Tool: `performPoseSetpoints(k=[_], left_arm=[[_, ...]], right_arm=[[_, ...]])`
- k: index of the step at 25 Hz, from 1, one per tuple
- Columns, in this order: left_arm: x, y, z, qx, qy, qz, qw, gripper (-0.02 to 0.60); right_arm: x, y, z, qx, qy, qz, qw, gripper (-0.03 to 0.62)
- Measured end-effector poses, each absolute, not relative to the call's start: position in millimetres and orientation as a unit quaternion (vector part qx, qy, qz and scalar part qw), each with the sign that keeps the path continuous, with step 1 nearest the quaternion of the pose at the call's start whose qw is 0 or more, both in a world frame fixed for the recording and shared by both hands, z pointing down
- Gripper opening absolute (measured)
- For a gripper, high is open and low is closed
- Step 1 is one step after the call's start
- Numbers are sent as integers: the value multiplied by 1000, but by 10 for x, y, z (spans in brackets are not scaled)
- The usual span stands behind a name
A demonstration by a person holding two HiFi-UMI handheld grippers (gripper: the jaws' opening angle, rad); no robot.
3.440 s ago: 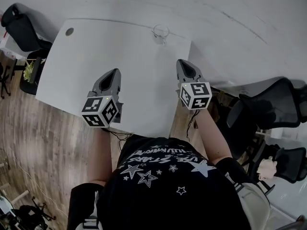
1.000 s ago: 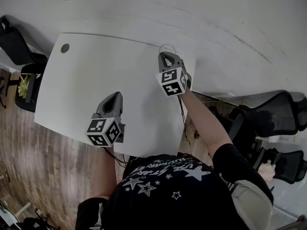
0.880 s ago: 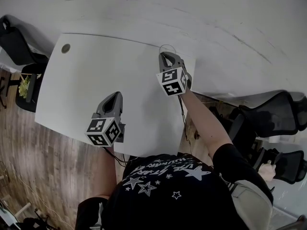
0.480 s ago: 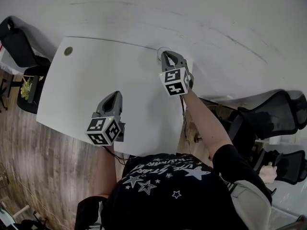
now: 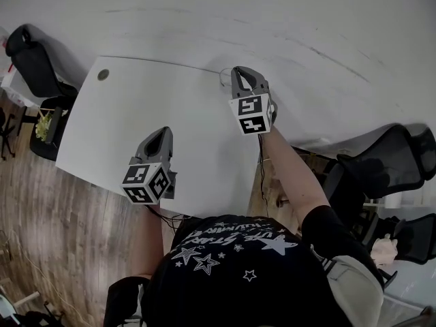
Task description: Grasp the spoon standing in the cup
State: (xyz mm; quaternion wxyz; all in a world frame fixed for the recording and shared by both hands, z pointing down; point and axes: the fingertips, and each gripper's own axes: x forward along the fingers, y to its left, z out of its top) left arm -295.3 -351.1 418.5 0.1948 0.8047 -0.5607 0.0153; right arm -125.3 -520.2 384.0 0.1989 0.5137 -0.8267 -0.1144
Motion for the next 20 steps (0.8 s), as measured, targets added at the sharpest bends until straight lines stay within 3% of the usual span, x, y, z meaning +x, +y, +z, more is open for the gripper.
performPoseSetpoints(k=[10,20], left_arm=[[-2835,-3175,3958,804,-570,12,168,8],[-2565,-2860,3893,803,-573,8,160,8]], right_arm=[[-1103,-4777,3615,511,-836,-115,162,17],[-901,-4300,3700,494,-843,-123,172,15]])
